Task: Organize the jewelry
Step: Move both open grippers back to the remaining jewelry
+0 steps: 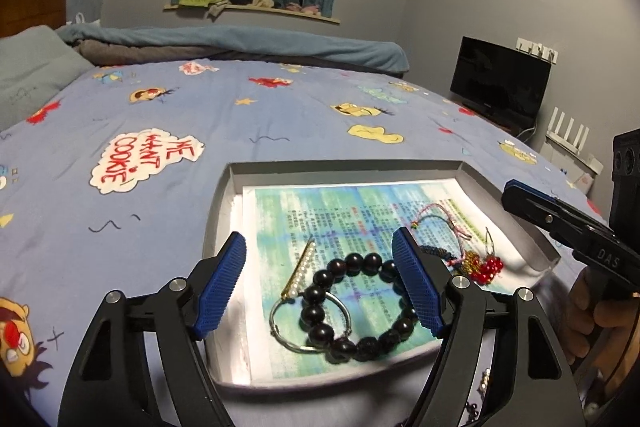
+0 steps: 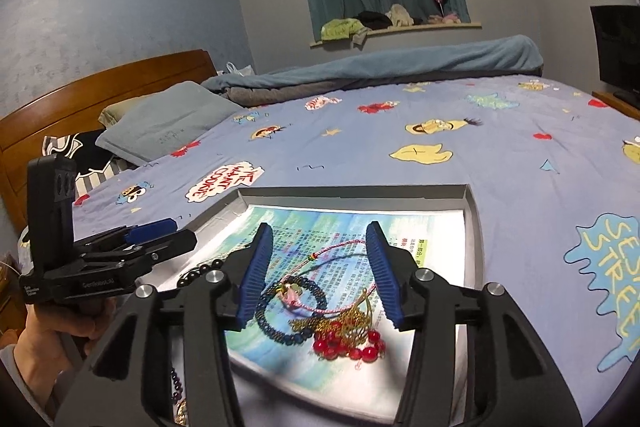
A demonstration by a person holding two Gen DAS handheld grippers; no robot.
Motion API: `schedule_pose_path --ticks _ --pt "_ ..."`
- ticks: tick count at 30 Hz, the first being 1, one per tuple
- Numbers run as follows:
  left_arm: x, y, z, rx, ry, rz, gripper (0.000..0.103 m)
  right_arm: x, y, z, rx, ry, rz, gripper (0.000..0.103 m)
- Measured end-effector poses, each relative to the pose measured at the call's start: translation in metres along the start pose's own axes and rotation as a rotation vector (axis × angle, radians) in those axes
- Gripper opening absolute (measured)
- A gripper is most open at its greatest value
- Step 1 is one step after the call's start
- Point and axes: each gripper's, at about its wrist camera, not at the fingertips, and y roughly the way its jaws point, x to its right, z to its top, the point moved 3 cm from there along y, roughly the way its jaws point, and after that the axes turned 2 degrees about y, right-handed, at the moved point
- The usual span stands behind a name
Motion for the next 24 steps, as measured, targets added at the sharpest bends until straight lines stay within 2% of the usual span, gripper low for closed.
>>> schedule_pose_path --ticks 9,24 --pt "-0.001 -0.023 -0.011 0.022 -0.008 -0.005 0.076 -0.005 -0.020 -0.011 0.020 -0.019 0.003 0.065" --pt "-0.012 -0.061 -0.038 0.028 -0.023 0.024 0.076 -0.016 -0.066 -0.044 0.032 -0.037 0.027 0.070"
